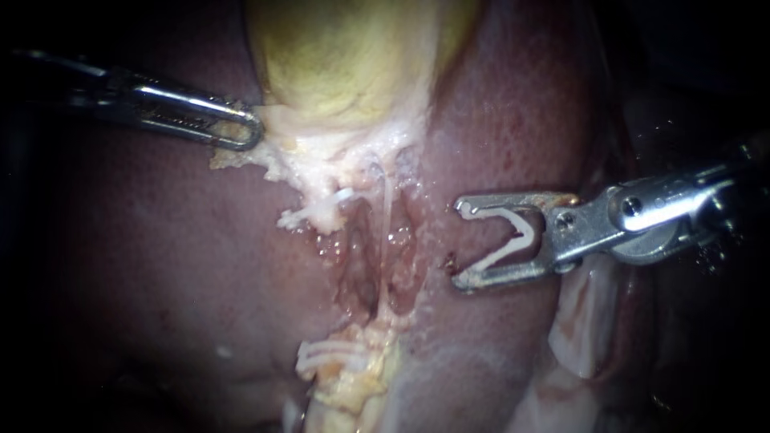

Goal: Clipping first clip right tube

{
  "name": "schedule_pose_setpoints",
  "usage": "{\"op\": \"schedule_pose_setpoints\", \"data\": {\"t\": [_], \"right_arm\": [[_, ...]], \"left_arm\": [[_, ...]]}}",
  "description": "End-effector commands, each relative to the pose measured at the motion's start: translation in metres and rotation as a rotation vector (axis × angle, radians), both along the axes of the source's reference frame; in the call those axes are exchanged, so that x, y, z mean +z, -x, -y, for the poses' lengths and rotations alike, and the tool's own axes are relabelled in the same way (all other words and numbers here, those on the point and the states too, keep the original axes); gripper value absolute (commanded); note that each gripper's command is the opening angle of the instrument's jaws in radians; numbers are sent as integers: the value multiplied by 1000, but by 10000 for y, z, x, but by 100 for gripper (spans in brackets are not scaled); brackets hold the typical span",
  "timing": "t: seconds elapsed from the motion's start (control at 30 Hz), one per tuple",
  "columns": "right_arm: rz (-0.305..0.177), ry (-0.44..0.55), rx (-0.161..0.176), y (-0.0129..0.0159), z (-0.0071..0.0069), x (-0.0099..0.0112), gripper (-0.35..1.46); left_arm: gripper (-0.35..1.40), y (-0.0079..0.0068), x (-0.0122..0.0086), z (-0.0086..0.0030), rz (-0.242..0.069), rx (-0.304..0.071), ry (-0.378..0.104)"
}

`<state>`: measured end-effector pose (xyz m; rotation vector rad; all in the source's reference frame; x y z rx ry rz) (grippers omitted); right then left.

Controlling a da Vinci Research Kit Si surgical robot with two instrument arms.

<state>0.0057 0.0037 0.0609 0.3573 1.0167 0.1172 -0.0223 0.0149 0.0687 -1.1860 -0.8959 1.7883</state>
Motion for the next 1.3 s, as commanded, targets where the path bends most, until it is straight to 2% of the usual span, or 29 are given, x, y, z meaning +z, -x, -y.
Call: {"op": "schedule_pose_setpoints", "data": {"t": [0.03,0.17,0.33,0.43,0.53,0.6,0.73,0.87,1.1,1.3], "right_arm": [[0,-1,0,0,0,1,47],[0,-1,1,-1,0,1,47],[1,-1,2,-3,0,1,48],[-1,-4,-1,-5,0,1,48],[-17,-17,-30,-11,1,5,48],[-28,-60,-33,-17,4,11,48],[-79,-152,-36,-35,20,35,48],[-85,-203,-48,-53,33,63,48],[-116,-300,-8,-80,40,111,50],[-150,-368,24,-96,43,141,50]], "left_arm": [[-35,-2,-2,1,1,1,-1],[-35,-18,-23,-3,8,8,-11],[-35,-40,-60,-12,-1,-7,-26],[-35,-40,-71,-15,7,-12,-19],[-35,-39,-72,-13,7,-13,-19],[-35,-39,-71,-13,7,-13,-18],[-35,-39,-70,-13,7,-13,-18],[-35,-39,-71,-13,7,-13,-18],[-35,-38,-70,-13,6,-13,-18],[-35,-38,-70,-13,6,-14,-18]]}}
